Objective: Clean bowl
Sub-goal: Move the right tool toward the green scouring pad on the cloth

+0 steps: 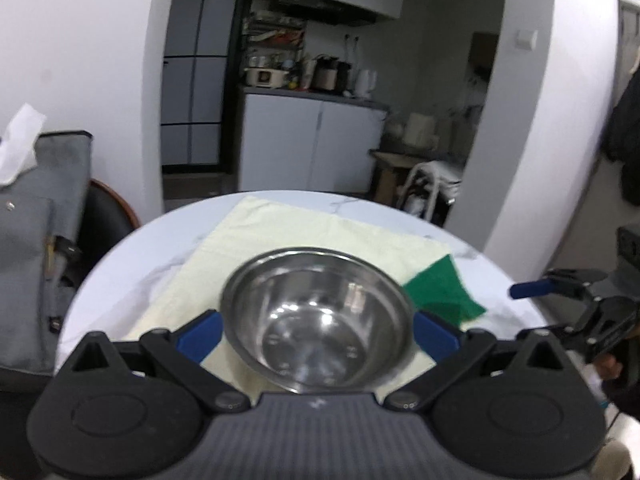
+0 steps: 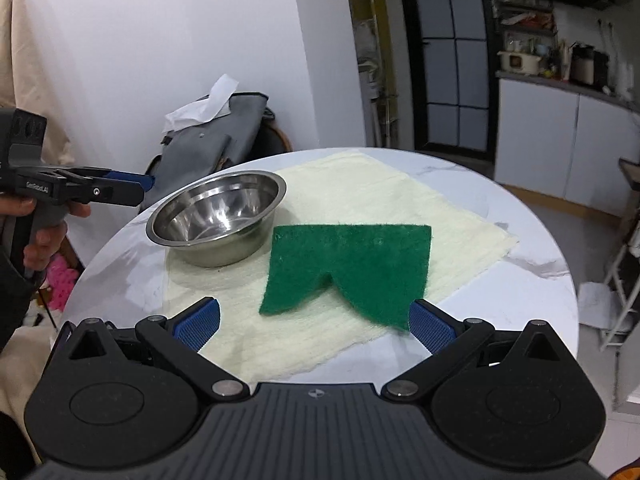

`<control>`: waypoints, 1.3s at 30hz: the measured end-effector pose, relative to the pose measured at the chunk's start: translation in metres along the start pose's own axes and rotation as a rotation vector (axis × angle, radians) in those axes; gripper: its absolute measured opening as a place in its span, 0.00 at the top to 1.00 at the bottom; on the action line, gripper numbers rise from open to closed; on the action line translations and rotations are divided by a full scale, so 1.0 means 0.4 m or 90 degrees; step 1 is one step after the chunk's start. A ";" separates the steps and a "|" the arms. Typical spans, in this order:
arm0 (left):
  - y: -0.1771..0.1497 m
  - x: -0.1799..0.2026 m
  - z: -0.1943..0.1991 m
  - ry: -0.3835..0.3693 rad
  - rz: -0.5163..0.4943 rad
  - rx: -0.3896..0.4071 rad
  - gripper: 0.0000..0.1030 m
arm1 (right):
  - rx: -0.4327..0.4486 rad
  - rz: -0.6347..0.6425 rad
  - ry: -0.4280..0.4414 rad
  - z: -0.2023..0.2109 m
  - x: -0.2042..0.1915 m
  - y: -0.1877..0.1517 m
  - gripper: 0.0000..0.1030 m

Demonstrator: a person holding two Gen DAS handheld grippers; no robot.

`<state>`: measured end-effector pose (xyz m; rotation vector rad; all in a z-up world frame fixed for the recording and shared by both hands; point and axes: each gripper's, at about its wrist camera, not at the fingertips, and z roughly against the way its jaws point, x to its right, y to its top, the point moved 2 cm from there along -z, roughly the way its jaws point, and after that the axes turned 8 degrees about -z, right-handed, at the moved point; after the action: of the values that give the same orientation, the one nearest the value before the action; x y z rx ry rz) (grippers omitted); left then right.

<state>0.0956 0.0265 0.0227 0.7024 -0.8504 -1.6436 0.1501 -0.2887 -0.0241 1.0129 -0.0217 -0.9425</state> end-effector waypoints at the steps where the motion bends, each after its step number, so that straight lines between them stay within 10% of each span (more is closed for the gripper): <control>1: 0.004 0.001 0.001 0.005 -0.002 -0.001 0.00 | 0.001 0.001 -0.001 0.000 0.004 0.001 0.00; 11: 0.005 -0.017 -0.005 -0.011 0.007 0.003 0.00 | 0.016 0.039 0.014 0.023 -0.011 0.026 0.01; 26: -0.073 -0.041 0.001 -0.143 -0.093 0.016 0.00 | 0.020 -0.027 -0.149 0.046 -0.111 -0.029 0.01; 39: -0.085 -0.120 0.042 -0.166 -0.026 0.004 0.00 | -0.021 -0.043 -0.213 0.013 -0.171 0.020 0.20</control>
<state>0.0739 0.0811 0.0051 0.5176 -1.0326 -1.7950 0.1107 -0.2443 0.0115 0.8206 -0.2525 -1.1624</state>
